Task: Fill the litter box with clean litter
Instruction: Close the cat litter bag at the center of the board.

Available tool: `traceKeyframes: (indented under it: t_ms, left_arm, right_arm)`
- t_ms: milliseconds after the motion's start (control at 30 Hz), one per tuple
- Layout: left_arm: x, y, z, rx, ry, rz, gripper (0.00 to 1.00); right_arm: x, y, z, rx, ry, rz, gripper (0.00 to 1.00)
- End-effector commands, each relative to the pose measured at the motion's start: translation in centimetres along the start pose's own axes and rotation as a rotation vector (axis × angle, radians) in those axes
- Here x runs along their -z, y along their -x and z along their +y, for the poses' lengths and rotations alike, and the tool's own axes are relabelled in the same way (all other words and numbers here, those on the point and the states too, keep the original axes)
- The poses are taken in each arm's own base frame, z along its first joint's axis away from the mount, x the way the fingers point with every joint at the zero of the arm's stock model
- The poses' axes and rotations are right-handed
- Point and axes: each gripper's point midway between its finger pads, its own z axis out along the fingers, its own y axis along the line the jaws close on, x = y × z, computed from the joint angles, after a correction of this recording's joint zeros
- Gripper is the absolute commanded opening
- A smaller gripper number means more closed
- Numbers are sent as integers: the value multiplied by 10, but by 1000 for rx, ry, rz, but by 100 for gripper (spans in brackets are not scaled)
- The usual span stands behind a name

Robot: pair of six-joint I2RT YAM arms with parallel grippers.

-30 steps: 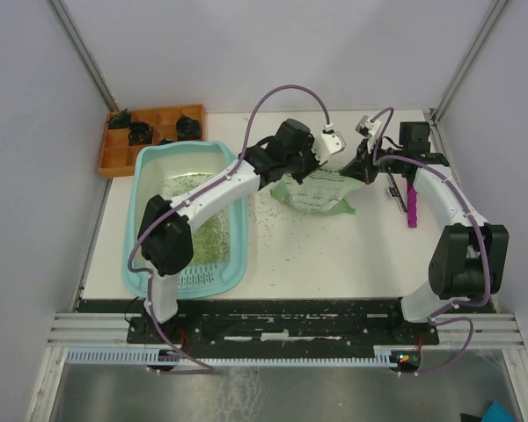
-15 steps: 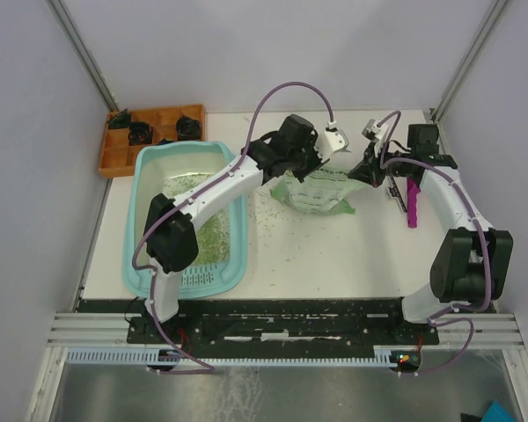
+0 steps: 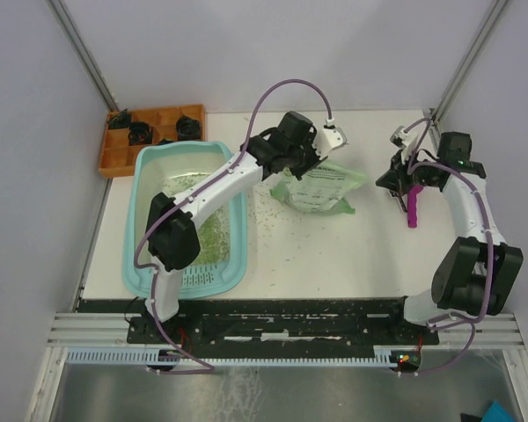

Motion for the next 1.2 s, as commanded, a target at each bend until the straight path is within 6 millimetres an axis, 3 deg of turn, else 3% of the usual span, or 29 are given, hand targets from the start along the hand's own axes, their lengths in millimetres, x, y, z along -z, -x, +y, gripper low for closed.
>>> traceKeyframes:
  t_ms: [0, 100, 133, 200, 333, 733, 933, 1167]
  left_arm:
    - [34, -5, 66, 30, 185, 31, 3]
    - [34, -2, 64, 35, 179, 23, 3]
    - [35, -1, 64, 36, 179, 20, 3]
    - [36, 1, 63, 37, 173, 14, 3]
    - [35, 9, 58, 31, 158, -7, 3]
    - [25, 28, 29, 3, 104, -45, 3]
    - [22, 35, 17, -9, 82, -57, 3]
    - [27, 48, 8, -2, 46, -117, 3]
  right_arm:
    - [34, -34, -23, -27, -136, 120, 2]
    - [42, -10, -9, 28, -94, 57, 2]
    - [44, 4, -3, 69, -83, 17, 8]
    - [47, 30, 7, 154, -86, -59, 39]
    - [41, 57, 22, 242, -85, -119, 62]
    - [-1, 76, 38, 335, 41, -122, 62]
    - [-25, 100, 74, 456, 129, -156, 60]
    - [-52, 90, 80, 522, 141, -157, 60]
